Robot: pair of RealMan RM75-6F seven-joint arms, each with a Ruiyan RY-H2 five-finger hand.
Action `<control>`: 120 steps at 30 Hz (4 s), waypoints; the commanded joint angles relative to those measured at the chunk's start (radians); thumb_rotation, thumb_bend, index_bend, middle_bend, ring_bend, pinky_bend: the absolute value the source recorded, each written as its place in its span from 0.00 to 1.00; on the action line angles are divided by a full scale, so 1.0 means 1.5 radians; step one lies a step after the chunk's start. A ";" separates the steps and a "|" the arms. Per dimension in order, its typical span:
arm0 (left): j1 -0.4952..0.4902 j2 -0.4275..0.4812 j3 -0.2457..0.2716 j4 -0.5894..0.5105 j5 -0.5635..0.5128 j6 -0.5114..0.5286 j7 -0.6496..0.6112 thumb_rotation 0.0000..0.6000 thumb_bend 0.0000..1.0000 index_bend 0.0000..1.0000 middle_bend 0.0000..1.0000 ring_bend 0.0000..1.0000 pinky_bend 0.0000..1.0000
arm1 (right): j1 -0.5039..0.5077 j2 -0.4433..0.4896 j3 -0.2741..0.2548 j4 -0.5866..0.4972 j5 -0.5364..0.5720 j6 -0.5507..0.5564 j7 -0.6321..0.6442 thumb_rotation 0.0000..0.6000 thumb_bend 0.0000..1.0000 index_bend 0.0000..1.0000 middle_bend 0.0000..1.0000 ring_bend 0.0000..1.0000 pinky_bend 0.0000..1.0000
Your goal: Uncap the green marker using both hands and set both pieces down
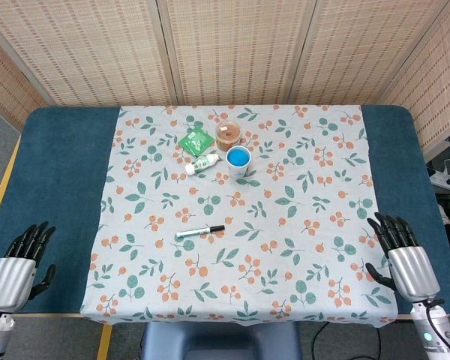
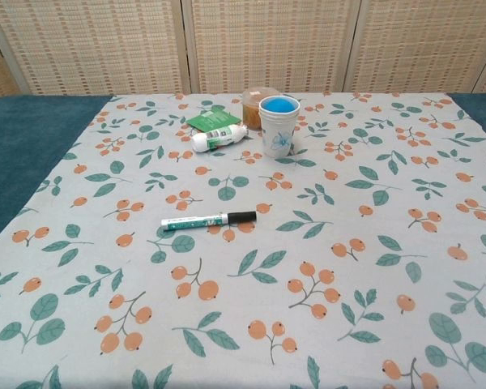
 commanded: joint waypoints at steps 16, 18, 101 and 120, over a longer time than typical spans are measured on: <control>-0.157 -0.202 -0.058 -0.023 0.034 -0.169 0.202 1.00 0.45 0.25 0.30 0.85 0.99 | -0.006 0.008 -0.003 -0.010 -0.004 0.007 -0.008 1.00 0.16 0.00 0.00 0.00 0.00; -0.177 -0.233 -0.073 -0.026 0.006 -0.201 0.261 1.00 0.45 0.26 0.31 0.87 1.00 | -0.006 0.008 -0.003 -0.010 -0.003 0.005 -0.009 1.00 0.16 0.00 0.00 0.00 0.00; -0.360 -0.571 -0.083 0.307 -0.182 -0.222 0.613 1.00 0.41 0.67 0.75 0.92 1.00 | 0.011 0.003 -0.010 -0.011 0.018 -0.048 -0.007 1.00 0.16 0.00 0.00 0.00 0.00; -0.349 -0.531 -0.063 0.098 -0.161 -0.203 0.655 1.00 0.43 0.78 0.87 0.93 1.00 | 0.202 -0.179 0.025 0.083 -0.015 -0.256 0.138 1.00 0.21 0.25 0.00 0.00 0.00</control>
